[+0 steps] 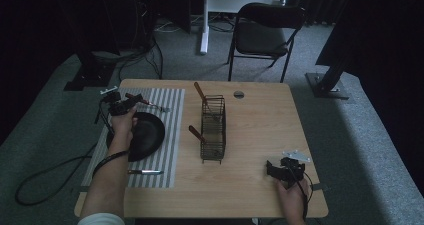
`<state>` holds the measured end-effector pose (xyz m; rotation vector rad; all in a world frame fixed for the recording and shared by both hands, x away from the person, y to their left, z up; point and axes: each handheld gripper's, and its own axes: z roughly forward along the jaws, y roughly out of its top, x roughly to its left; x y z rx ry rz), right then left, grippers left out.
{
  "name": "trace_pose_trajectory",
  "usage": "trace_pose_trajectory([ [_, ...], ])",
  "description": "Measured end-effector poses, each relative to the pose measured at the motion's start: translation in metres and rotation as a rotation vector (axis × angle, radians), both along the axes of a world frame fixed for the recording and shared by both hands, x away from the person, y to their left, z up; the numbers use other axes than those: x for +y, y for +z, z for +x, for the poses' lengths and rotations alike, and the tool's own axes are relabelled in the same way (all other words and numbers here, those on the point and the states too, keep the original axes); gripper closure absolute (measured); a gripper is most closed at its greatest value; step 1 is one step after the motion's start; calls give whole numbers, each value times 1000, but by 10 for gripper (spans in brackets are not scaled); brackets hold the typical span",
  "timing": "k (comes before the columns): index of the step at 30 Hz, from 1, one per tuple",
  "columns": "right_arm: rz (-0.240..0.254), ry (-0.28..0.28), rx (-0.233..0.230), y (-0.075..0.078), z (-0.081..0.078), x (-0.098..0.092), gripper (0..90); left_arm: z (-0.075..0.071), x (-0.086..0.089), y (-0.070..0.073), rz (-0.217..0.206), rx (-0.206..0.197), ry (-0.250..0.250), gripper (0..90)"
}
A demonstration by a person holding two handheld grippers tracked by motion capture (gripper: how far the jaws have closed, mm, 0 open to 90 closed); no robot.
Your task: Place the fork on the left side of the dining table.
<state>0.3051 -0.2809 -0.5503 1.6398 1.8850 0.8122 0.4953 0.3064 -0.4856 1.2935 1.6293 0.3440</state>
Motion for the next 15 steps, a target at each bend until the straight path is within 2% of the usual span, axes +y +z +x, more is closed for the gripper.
trace_pose_trajectory([
  [1,0,0,0,0,0,0,127,0,1,-1,4,13,-1,591],
  [3,0,0,0,0,0,0,127,2,3,-4,-23,37,35,513],
  [4,0,0,0,0,0,0,127,3,5,-5,-58,64,67,497],
  [6,0,0,0,0,0,0,127,3,7,-9,-92,62,86,495],
  [7,0,0,0,0,0,0,127,3,7,-10,-85,68,90,453],
  [8,0,0,0,0,0,0,127,4,6,-11,-49,85,100,417],
  [9,0,0,0,0,0,0,127,4,5,-11,-31,93,102,401],
  [10,0,0,0,0,0,0,127,6,4,-13,6,115,129,400],
  [13,0,0,0,0,0,0,127,10,2,-16,32,157,148,274],
  [14,0,0,0,0,0,0,127,12,2,-17,52,174,139,274],
  [15,0,0,0,0,0,0,128,12,2,-18,55,180,135,274],
])
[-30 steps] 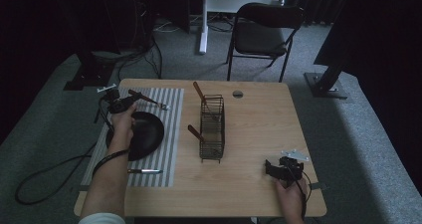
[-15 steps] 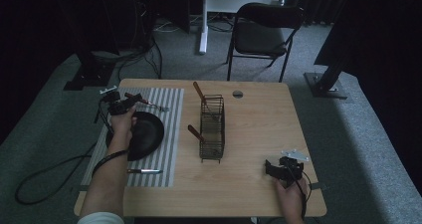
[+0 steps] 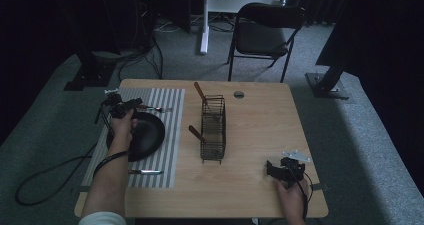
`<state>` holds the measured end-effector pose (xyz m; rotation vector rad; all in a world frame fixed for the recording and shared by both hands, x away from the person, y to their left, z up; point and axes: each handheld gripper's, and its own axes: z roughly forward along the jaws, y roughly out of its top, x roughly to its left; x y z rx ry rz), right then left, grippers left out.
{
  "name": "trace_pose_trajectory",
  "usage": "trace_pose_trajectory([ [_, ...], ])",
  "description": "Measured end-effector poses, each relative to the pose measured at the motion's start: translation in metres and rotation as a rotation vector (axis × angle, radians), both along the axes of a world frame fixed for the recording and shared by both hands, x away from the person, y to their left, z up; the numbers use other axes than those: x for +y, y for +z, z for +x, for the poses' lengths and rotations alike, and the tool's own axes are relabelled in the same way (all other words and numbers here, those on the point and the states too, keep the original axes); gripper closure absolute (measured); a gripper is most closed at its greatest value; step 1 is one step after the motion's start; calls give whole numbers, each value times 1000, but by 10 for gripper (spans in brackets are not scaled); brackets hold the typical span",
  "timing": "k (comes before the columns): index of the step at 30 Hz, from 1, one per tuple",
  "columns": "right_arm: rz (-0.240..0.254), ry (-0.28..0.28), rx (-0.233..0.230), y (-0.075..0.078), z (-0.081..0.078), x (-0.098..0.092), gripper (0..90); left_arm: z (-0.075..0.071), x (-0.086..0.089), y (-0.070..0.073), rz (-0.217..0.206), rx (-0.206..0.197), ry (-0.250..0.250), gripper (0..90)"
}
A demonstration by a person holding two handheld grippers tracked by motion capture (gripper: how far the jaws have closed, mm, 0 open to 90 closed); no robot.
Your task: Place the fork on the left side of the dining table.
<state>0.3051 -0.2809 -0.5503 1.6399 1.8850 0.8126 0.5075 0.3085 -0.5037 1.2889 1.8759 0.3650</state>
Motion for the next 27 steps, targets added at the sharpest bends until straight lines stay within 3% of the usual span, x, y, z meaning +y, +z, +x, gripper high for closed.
trace_pose_trajectory([
  [2,0,0,0,0,0,0,127,1,0,-2,3,14,4,274],
  [6,0,0,0,0,0,0,127,4,-2,-5,88,59,19,274],
  [7,0,0,0,0,0,0,127,4,-3,-6,130,60,16,274],
  [10,0,0,0,0,0,0,127,3,-2,-7,121,42,8,273],
  [13,-1,0,0,0,0,0,128,3,-3,-5,146,20,13,273],
  [16,-1,0,0,0,0,0,128,2,-2,-4,167,25,19,273],
  [18,0,0,0,0,0,0,128,0,-3,-3,160,21,26,273],
  [27,0,0,0,0,0,0,127,-14,-14,4,278,-7,-51,273],
])
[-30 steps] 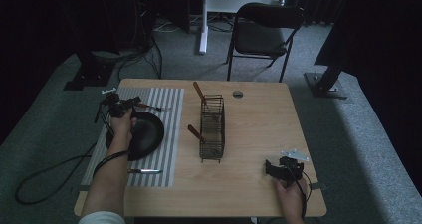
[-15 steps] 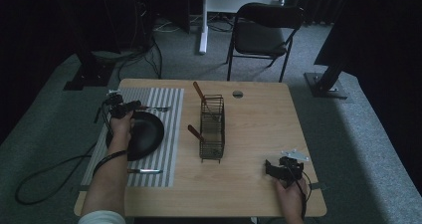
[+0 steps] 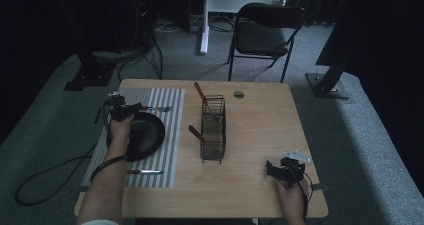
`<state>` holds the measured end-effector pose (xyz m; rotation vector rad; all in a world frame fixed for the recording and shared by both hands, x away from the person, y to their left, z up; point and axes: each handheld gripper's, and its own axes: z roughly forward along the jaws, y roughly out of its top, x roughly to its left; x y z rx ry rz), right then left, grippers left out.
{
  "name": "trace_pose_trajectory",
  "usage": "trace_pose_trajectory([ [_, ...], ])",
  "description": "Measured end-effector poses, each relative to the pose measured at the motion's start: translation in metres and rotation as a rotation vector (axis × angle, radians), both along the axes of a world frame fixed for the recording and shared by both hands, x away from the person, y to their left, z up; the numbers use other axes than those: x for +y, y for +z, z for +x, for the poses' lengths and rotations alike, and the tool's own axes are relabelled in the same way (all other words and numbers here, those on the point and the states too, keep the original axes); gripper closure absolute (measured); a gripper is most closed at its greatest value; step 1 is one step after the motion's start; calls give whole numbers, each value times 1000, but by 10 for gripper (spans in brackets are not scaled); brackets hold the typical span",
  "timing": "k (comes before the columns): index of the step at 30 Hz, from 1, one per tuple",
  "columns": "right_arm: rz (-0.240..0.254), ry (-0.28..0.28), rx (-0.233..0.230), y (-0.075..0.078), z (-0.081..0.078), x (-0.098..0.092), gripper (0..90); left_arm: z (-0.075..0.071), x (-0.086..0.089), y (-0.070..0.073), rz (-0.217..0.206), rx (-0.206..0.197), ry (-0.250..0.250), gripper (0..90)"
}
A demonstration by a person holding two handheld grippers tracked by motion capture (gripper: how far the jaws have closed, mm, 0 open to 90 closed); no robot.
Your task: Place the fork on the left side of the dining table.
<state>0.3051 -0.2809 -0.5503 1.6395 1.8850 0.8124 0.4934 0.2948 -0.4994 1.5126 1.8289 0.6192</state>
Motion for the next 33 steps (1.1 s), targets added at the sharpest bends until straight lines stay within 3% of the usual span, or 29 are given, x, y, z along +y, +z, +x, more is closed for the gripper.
trace_pose_trajectory([
  [5,0,1,0,0,0,0,128,-12,-4,4,25,-20,-34,273],
  [9,-1,0,0,0,0,0,128,-22,-2,0,45,5,-52,273],
  [13,-1,0,0,0,0,0,128,-31,2,1,28,10,-40,273],
  [18,0,-1,0,0,0,0,128,-43,-4,4,47,-6,-83,273],
  [30,0,0,0,0,0,0,128,-66,-9,20,109,-40,-145,273],
  [33,0,0,0,0,0,0,128,-71,-8,25,90,-39,-156,273],
])
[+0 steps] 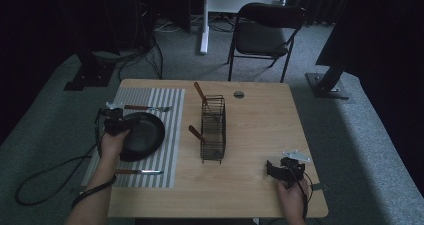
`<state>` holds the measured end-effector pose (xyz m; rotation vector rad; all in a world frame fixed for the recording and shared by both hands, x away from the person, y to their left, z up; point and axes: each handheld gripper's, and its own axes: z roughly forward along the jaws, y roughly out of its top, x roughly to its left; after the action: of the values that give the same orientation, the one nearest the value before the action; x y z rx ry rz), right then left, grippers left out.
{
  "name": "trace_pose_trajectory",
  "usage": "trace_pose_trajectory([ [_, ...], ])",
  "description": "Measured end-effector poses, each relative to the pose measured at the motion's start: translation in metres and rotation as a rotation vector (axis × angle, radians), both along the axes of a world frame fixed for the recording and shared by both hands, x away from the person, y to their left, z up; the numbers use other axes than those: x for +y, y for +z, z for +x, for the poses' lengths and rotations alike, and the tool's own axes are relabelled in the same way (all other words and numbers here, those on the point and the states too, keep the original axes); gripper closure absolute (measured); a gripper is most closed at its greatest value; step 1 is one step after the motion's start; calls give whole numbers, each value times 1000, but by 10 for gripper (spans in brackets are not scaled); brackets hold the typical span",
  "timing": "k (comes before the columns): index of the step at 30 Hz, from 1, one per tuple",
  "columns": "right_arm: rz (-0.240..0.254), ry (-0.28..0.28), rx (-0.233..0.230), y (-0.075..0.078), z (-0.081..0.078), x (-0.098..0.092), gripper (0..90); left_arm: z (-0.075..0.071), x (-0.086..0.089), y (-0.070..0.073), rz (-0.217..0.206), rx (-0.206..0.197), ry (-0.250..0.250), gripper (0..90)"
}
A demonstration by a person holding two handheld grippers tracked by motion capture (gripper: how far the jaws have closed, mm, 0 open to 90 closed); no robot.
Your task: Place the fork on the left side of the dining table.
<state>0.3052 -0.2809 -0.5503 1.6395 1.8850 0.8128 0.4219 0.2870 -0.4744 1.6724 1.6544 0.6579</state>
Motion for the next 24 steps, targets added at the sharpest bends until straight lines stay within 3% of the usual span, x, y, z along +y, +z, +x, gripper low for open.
trace_pose_trajectory([
  [8,-1,0,0,0,0,0,128,-17,-1,2,22,-14,-27,273],
  [13,0,0,0,0,0,0,128,-26,2,-1,0,-14,-16,273],
  [16,-1,0,0,0,0,0,128,-31,0,-2,33,-14,-30,273],
  [19,-1,0,0,0,0,0,128,-38,-1,-3,21,-26,-34,273],
  [24,0,0,0,0,0,0,128,-49,-4,-6,40,-39,-47,273],
])
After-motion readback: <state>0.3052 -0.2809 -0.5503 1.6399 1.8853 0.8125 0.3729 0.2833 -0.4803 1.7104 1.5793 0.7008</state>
